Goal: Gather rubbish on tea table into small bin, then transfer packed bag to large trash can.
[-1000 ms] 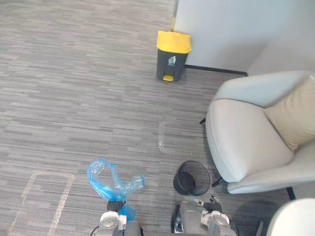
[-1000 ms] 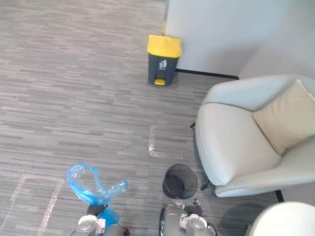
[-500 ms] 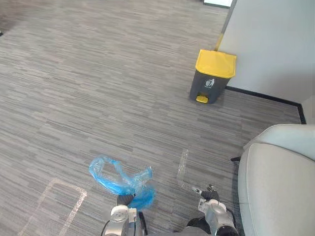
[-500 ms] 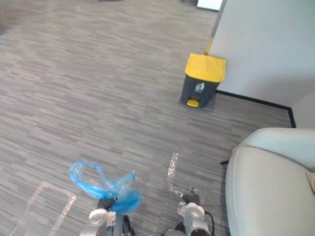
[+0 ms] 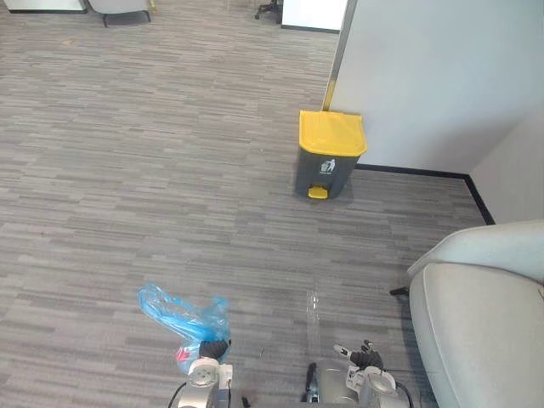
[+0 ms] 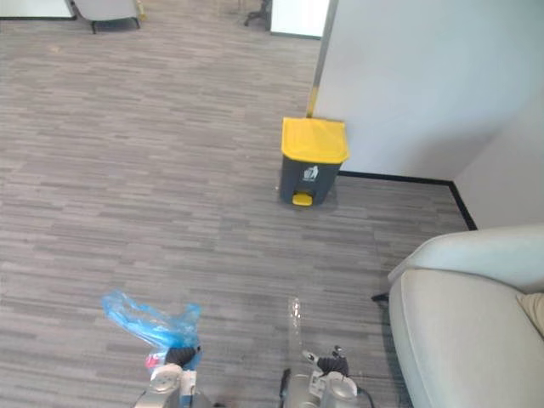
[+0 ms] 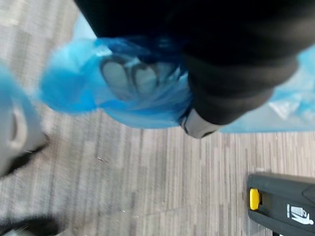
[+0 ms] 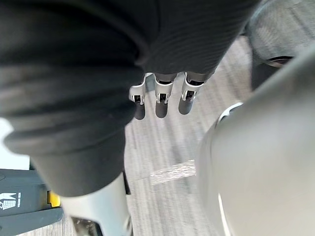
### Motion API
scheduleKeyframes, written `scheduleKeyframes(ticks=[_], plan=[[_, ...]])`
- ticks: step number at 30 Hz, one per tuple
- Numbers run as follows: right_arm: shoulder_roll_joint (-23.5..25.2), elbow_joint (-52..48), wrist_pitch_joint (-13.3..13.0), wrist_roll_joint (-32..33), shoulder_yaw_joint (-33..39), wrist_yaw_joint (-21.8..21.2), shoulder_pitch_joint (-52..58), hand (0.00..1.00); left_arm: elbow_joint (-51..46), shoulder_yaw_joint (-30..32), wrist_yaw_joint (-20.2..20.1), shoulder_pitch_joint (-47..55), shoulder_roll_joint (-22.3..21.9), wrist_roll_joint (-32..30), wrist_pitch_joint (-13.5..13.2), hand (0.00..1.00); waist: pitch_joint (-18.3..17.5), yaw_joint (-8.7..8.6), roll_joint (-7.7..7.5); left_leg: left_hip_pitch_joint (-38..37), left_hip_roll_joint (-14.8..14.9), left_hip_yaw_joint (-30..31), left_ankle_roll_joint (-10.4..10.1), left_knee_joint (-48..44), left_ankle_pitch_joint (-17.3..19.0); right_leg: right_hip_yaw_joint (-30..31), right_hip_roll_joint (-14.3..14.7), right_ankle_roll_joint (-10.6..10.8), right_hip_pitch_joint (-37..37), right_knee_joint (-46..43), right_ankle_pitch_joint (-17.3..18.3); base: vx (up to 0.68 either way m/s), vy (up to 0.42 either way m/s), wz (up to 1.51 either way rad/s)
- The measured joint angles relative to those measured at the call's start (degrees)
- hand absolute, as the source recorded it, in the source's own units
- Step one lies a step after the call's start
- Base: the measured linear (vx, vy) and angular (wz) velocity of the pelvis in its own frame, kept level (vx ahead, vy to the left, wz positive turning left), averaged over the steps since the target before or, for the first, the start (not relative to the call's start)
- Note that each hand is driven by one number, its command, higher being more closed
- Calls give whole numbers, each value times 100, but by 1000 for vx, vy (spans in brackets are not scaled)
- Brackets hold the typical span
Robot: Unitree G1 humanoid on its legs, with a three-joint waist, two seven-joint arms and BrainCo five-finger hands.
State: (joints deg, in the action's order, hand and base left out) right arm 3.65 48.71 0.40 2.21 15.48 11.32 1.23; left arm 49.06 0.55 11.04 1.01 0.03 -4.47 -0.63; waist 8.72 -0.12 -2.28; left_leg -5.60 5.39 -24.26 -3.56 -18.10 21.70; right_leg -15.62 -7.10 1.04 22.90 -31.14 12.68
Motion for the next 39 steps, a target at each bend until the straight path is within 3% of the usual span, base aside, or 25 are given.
scheduleKeyframes(ticks=[2,3,5,6,7,8,9,11,13,16,18,19,20,21,23,25,26,27,30,32,33,34,36,37,39], plan=[[-36,99,-3,-2,6,-4,-38,0,188,-16,1,-99,54,-2,-1,100,-16,-71,51,-277,6,205,-138,231,-9,-64,197,-531,-149,370,-611,573,-136,11],[-109,248,12,-2,16,-5,-183,0,288,-11,-21,-131,72,-4,0,100,-74,1,228,-337,120,445,-176,381,-309,-149,279,-651,-251,320,-566,799,-186,7],[-147,321,20,0,162,-5,-204,0,336,14,-17,-252,-60,-23,0,100,-30,-56,292,-525,81,662,-143,307,-796,-230,104,-727,-266,-266,-438,489,-181,13],[-148,199,20,2,185,-11,-175,0,308,70,-10,-200,-84,-56,-24,100,-21,-96,345,-346,274,889,-243,-876,-935,-354,332,-369,-622,206,-223,271,-225,20],[-137,186,16,1,12,-8,-114,0,233,128,-19,-154,-102,-60,-30,100,0,-110,369,89,508,1036,-266,-2174,-1208,-504,473,-819,-1133,690,-30,451,-279,-24],[-204,232,7,0,-134,-17,-131,0,93,220,-35,-43,-231,-64,-28,100,-24,12,578,707,930,1266,-256,-3729,-1353,-348,786,-918,-1457,885,20,332,-87,-61],[-188,278,11,3,-190,-17,-179,0,42,260,-42,-14,-268,-60,-29,100,-39,58,666,954,1048,1276,-251,-4229,-1343,-236,887,-931,-1595,950,27,467,-23,-104],[6,407,60,5,-380,-22,-312,0,-157,290,-120,94,-253,-44,-31,100,75,99,459,1681,1176,1108,-149,-4751,-1144,213,910,-931,-2260,1435,33,473,28,-92],[49,415,87,3,-496,-32,-253,0,-286,289,-125,204,-279,-40,-31,100,68,183,353,2020,1278,878,-41,-4159,-971,516,865,-900,-2603,1742,14,417,78,-96],[53,387,127,-1,-385,5,-217,0,-422,410,-119,197,-291,-23,-69,100,124,258,267,2364,1066,846,88,-2623,-861,965,649,-652,-3012,1991,83,471,263,-81],[44,373,124,-5,-327,10,-183,0,-389,457,-116,197,-300,8,-100,100,91,293,308,2301,855,869,70,-1284,-1285,1180,550,-324,-3113,2025,251,325,275,-66],[-19,362,121,-9,-318,10,-140,0,-321,444,-120,240,-307,9,-124,100,-9,305,505,2295,873,994,54,-648,-1846,1309,650,-132,-3128,2024,364,345,359,-44],[-3,457,192,-33,-284,-14,-124,0,-102,526,-105,155,-146,8,-94,100,-43,313,288,2196,639,887,-6,-673,-1566,1532,363,57,-3110,1951,441,336,358,-38],[1,452,202,-55,-265,-12,-113,0,-114,524,-106,173,-114,7,-97,100,-67,336,205,2144,517,843,8,-629,-1515,1600,266,58,-3096,1917,443,408,392,-31],[-4,429,192,-231,-200,4,-60,0,-117,519,-109,203,-85,7,-108,100,-104,340,133,1897,290,609,71,-496,-1242,1736,-3,93,-3029,1560,413,307,258,-33],[-4,392,191,-237,-263,-24,-47,0,-109,492,-109,270,-74,6,-103,100,-98,335,133,1376,123,296,143,-165,-1065,1963,-195,398,-2550,337,230,321,245,-65],[-5,391,187,-239,-273,-33,-47,0,-101,420,-104,314,-57,6,-99,100,-72,322,190,1025,105,122,141,55,-971,1946,-233,732,-1861,-999,-46,260,136,-49],[-6,390,184,-239,-273,-33,-49,0,-95,388,-102,314,-47,6,-91,100,-68,313,194,948,104,106,137,93,-946,1905,-231,742,-1691,-1265,-15,311,112,-43],[-6,254,158,-359,-276,-31,-64,0,-22,249,-100,277,-7,7,-57,100,-47,216,146,481,112,125,113,316,-823,1232,-219,360,-789,-1851,322,237,-6,3],[-6,212,121,-448,-277,-23,-60,0,23,235,-105,230,-24,6,-38,100,1,168,42,146,167,160,19,343,-728,890,-130,188,-433,-1262,386,348,-108,33],[-6,214,119,-450,-278,-17,-60,0,25,234,-105,230,-24,6,-38,100,8,162,25,120,168,196,-60,350,-700,861,-83,146,-387,-920,289,443,-206,48],[-5,247,121,-452,-305,-15,-21,0,50,237,-105,227,8,5,-39,100,-34,138,-111,27,42,334,-189,354,-621,890,-49,95,-427,87,-359,476,-178,38],[-176,384,114,-455,-247,-12,-137,0,276,285,-104,130,-79,0,-22,100,-76,120,132,-67,139,660,-307,441,-591,856,110,-104,-479,89,-347,404,-133,18],[-286,400,111,-455,-217,0,-201,0,320,280,-104,87,-158,0,-24,100,-61,118,339,-60,243,781,-309,526,-592,746,209,-149,-490,143,-210,357,-156,9],[-330,467,121,-446,-201,-3,-248,0,342,276,-104,23,-186,0,-20,100,-54,80,440,-61,409,823,-351,373,-622,582,298,-226,-612,150,-62,385,-180,28]])
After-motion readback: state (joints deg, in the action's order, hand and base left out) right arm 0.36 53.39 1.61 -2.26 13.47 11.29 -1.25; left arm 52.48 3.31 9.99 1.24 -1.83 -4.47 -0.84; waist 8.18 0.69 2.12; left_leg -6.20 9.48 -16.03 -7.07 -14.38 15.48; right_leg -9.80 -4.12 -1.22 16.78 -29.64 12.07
